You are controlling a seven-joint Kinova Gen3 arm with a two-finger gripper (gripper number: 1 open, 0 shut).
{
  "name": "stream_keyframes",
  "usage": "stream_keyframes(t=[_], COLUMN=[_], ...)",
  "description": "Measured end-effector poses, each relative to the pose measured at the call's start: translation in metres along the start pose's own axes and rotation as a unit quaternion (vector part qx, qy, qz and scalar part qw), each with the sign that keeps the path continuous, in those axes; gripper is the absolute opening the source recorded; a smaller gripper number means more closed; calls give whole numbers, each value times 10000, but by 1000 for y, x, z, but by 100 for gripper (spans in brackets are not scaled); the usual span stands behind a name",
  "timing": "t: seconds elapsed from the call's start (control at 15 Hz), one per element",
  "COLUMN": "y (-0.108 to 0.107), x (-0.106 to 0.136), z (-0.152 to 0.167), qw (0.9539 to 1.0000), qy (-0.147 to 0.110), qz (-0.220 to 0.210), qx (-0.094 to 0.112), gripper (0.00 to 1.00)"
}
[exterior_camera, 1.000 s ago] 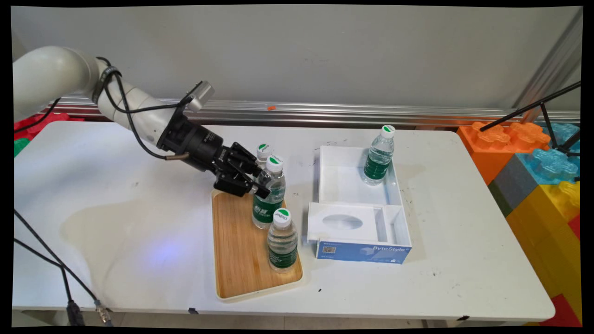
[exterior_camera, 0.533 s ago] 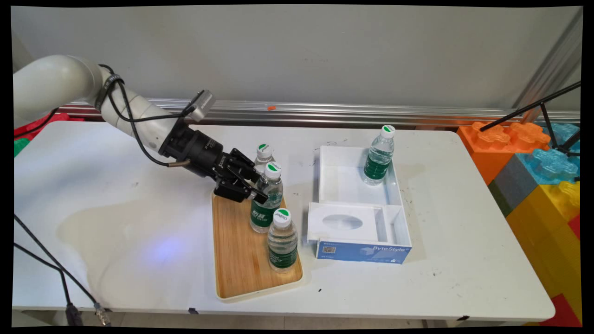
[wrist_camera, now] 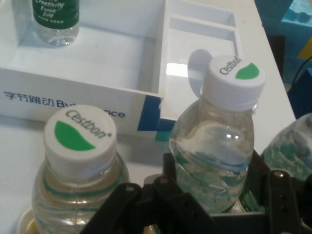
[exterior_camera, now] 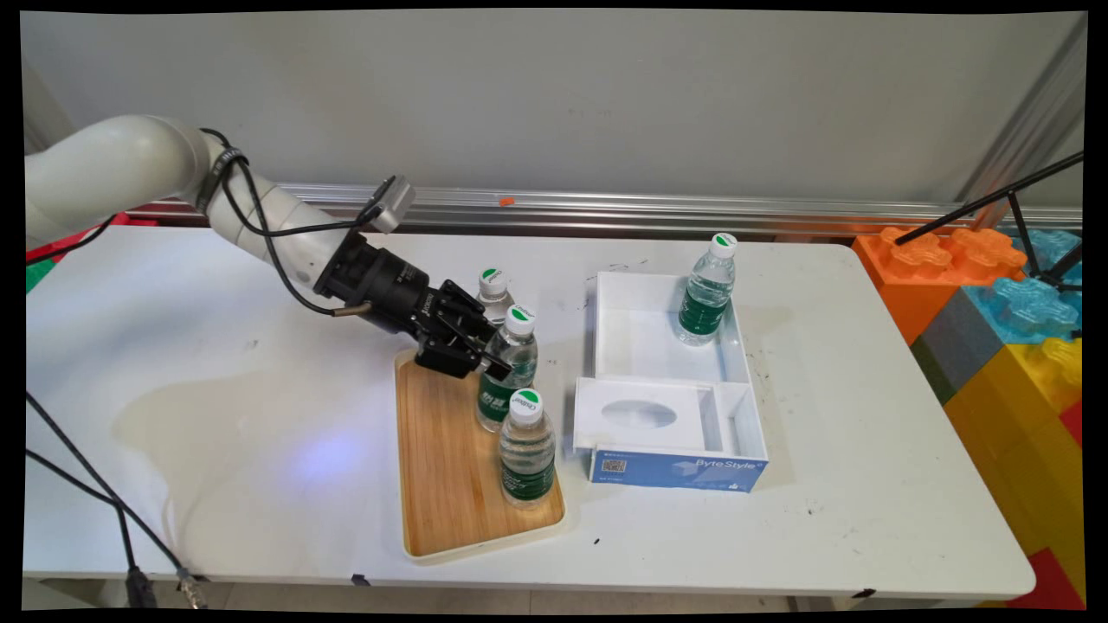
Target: Place the picked object on the tray
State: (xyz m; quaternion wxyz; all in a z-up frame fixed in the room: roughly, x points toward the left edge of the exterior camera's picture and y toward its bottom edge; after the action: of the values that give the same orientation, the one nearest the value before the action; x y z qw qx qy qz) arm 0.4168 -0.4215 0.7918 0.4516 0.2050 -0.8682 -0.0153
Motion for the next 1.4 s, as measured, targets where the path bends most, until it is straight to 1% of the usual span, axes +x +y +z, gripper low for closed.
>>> stream_keyframes(t=[0.53, 1.4], y=[-7, 0], x=[1, 1], z=[11, 13], qw=[10000, 10000], qy=[37, 64], qz=[-17, -44], qx=[65, 6], gripper=[0, 0])
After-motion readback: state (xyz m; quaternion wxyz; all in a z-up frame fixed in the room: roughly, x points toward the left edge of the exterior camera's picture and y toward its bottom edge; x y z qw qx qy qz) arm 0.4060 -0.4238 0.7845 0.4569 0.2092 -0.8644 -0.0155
